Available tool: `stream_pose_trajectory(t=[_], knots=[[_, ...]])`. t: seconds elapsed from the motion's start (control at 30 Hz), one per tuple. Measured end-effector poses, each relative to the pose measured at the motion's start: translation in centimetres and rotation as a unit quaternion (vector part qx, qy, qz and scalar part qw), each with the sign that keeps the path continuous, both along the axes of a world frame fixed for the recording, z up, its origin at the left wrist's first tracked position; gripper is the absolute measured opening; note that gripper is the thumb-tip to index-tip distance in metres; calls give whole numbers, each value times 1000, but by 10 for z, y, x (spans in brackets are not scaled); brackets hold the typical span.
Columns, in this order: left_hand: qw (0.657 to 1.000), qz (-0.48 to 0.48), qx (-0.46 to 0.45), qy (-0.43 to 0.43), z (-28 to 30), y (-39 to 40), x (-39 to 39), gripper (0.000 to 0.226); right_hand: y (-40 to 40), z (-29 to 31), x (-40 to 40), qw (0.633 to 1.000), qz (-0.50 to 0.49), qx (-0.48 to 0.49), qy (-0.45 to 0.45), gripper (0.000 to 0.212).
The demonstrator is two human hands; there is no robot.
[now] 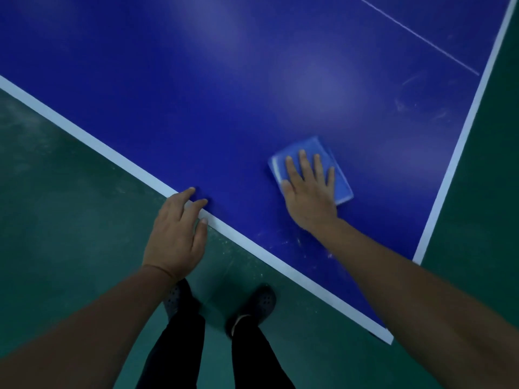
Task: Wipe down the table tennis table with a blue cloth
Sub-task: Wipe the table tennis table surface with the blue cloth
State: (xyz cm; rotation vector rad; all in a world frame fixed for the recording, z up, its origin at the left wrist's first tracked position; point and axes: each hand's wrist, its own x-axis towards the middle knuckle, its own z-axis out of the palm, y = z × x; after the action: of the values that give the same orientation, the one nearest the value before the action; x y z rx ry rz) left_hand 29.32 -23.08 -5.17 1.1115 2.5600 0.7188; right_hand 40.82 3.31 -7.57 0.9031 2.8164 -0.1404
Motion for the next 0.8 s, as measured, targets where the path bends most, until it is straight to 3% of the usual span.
stream_pose_trajectory(t=[0.1,0.2,0.27,0.4,0.5,0.57,0.7,0.8], knots=[[1000,-24,-14,11,-3,-2,-6,45,-45,-6,-8,988,155,1,19,57],[998,-45,-36,12,-5,-3,-9,51,-62,-5,69,951,307,-29,12,52],[998,-47,-47,9,-4,-3,-10,54,-38,2,104,936,351,-23,2,52],[997,-43,-56,11,-4,-2,-9,58,-2,10,54,975,221,-18,8,56],[998,-29,-51,7,-4,-2,-6,58,-35,5,-15,997,69,-21,26,63],[999,-28,-43,17,-7,-2,-4,57,-66,-2,-31,999,30,-7,23,65],[998,-38,-30,36,-18,-4,-3,54,-103,-9,45,996,86,-10,34,56],[998,-42,-33,39,-23,-6,-1,55,-74,-7,118,1000,17,6,10,57]])
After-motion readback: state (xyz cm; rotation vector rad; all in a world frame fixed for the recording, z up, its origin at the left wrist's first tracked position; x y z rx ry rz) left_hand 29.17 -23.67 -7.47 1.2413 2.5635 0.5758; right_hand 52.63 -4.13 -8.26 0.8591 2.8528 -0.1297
